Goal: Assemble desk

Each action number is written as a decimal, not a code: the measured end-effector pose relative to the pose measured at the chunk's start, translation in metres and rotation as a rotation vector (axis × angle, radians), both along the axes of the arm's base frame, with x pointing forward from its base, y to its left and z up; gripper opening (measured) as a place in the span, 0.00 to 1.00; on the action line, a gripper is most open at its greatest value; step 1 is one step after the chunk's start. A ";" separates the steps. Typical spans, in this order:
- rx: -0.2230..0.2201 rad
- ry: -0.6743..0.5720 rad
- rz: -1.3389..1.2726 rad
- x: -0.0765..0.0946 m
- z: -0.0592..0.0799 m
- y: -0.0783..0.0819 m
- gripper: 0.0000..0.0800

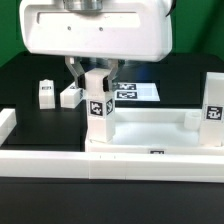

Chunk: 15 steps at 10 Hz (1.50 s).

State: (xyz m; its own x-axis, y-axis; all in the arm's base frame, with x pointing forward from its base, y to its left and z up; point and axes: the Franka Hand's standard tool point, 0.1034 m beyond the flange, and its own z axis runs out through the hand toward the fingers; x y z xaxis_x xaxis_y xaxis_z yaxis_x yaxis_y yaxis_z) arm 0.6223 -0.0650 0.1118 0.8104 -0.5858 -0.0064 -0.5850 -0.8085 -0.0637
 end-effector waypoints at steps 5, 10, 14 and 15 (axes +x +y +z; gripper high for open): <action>0.017 0.019 -0.376 0.001 0.000 0.001 0.36; 0.004 0.010 -0.183 0.001 0.000 0.006 0.75; -0.005 -0.006 0.108 0.001 0.000 0.005 0.81; -0.006 -0.008 0.147 0.001 0.000 0.005 0.81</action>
Offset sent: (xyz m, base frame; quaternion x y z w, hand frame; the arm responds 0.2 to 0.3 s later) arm -0.0010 0.0018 -0.0015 0.0004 -0.0065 0.2241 0.9745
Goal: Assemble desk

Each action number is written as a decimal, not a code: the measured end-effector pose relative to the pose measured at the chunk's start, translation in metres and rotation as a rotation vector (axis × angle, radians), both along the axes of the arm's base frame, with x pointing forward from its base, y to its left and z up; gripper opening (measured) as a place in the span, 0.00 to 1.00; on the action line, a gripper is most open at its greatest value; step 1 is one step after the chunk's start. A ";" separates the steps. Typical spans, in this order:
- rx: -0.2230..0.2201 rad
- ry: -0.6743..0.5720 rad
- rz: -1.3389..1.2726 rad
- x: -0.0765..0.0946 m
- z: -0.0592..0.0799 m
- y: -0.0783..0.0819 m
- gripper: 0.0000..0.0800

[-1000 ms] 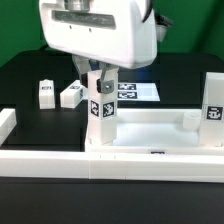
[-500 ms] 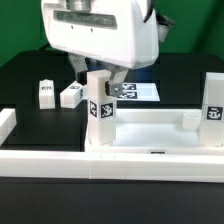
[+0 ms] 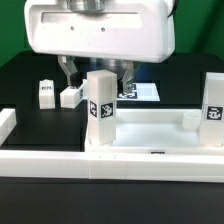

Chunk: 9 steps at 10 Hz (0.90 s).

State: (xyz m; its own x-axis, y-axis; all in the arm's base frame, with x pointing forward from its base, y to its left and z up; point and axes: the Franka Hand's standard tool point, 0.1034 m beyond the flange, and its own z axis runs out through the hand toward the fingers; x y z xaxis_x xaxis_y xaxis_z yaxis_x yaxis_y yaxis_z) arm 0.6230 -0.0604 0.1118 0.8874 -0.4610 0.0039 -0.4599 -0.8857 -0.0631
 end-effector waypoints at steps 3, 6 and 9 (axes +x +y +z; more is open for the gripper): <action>-0.050 -0.013 0.296 0.001 -0.001 0.006 0.81; -0.060 -0.023 0.582 0.001 0.000 0.007 0.81; -0.076 -0.031 0.799 -0.002 -0.004 0.006 0.81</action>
Offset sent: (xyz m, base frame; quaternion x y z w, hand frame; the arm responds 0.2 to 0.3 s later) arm -0.0041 0.0142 0.0025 -0.0093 -0.0005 -0.1926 0.9812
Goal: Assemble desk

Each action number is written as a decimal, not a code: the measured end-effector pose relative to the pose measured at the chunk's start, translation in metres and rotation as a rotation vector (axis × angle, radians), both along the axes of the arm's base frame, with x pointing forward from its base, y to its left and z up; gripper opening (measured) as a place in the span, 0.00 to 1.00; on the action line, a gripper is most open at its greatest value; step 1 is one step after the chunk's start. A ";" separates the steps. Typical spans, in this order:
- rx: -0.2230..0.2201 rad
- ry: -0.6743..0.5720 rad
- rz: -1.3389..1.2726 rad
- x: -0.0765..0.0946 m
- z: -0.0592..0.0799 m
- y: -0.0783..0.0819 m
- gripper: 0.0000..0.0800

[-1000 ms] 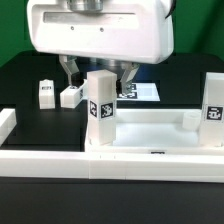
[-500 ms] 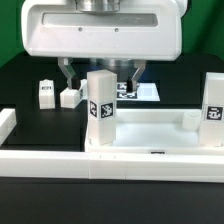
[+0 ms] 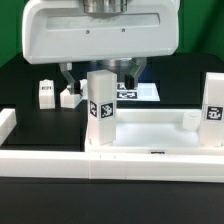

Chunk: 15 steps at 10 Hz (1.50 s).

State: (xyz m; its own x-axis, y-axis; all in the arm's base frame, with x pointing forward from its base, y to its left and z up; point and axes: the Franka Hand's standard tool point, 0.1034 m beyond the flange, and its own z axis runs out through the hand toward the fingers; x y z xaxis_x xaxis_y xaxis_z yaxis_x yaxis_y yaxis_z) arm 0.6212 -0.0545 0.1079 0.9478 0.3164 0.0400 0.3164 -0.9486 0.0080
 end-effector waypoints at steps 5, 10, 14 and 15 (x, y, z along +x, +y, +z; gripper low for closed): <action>-0.016 0.002 0.199 -0.001 -0.001 -0.003 0.57; 0.003 0.014 0.094 -0.001 -0.001 -0.006 0.36; 0.065 0.016 -0.348 -0.001 -0.003 -0.010 0.36; 0.077 0.017 -0.423 0.000 -0.003 -0.012 0.36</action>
Offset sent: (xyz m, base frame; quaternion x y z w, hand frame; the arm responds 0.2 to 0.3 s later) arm 0.0000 0.0000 0.0000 0.0000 0.0000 0.0000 1.0000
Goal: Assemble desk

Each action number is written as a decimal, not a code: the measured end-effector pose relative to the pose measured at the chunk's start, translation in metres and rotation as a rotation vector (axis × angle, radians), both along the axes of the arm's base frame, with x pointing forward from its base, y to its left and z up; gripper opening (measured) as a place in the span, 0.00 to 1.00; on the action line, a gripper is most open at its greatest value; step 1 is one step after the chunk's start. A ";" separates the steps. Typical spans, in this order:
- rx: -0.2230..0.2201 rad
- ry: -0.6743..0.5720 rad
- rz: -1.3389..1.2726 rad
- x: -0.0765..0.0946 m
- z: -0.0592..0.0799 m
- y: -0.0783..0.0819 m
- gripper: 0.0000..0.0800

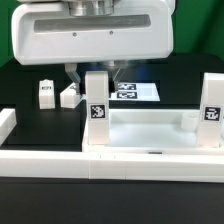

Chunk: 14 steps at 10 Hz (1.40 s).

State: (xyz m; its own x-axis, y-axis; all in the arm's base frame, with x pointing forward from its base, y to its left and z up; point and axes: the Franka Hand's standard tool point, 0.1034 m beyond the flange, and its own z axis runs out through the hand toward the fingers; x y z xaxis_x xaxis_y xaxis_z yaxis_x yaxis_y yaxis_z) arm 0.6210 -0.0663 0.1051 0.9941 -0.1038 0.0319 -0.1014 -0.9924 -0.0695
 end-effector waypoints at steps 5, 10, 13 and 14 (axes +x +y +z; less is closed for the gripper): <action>0.021 0.037 -0.498 0.004 0.000 0.005 0.36; 0.029 0.051 -0.702 0.004 -0.001 0.007 0.36; 0.023 0.038 -0.538 0.005 0.001 0.008 0.67; 0.021 0.032 -0.458 0.005 0.001 0.007 0.79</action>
Offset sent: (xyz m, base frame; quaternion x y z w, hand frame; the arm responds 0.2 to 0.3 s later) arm 0.0013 0.0038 -0.0049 0.0074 -0.0315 0.1847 0.9823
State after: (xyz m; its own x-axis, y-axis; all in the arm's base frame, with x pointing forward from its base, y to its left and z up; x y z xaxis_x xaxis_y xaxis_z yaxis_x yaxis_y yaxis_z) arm 0.6256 -0.0594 0.1063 0.8458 -0.5334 -0.0051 -0.5321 -0.8430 -0.0783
